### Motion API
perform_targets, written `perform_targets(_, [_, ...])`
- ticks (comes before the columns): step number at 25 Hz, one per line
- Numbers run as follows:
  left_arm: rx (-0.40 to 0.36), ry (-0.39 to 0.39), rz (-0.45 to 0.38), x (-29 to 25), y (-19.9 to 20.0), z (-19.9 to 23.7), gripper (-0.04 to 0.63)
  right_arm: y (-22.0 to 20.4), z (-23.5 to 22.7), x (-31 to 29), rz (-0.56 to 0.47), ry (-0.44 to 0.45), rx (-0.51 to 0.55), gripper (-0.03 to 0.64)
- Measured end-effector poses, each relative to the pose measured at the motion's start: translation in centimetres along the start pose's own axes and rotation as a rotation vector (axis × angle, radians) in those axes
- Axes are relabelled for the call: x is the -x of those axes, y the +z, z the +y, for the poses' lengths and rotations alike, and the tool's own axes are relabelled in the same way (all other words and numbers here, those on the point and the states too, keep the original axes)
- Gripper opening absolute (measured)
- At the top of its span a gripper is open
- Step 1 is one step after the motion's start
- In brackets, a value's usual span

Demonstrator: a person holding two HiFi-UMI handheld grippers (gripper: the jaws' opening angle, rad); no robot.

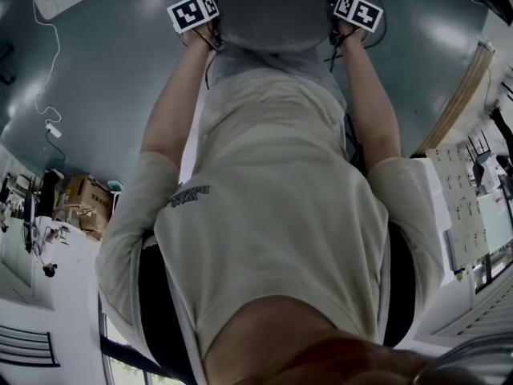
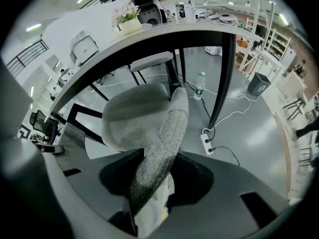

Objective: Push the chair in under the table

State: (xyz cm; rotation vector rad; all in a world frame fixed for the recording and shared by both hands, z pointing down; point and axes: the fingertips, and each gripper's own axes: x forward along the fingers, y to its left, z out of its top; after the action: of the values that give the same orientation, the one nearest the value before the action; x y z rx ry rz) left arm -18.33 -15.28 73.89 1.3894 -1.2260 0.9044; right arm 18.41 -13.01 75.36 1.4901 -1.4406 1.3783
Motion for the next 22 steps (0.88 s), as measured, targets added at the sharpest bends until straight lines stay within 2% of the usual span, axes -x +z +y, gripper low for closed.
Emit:
perform_targets(6, [0.017, 0.004, -0.016, -1.3, 4.7, -1.1, 0.155, 5.3, 0.0, -1.6, -0.014, 0.013, 0.003, 0.167])
perform_targets(12, [0.03, 0.012, -0.017, -1.7, 7.9, -0.8, 0.156, 8.7, 1.3, -2.7, -0.014, 0.023, 0.013, 0.17])
perform_targets(17, [0.03, 0.021, -0.011, -2.3, 9.2, -1.0, 0.156, 10.4, 1.3, -3.5, -0.011, 0.018, 0.028, 0.172])
perform_targets(22, [0.022, 0.018, -0.013, -2.6, 10.6, -1.0, 0.158, 11.4, 1.6, -3.6, -0.048, 0.033, -0.016, 0.175])
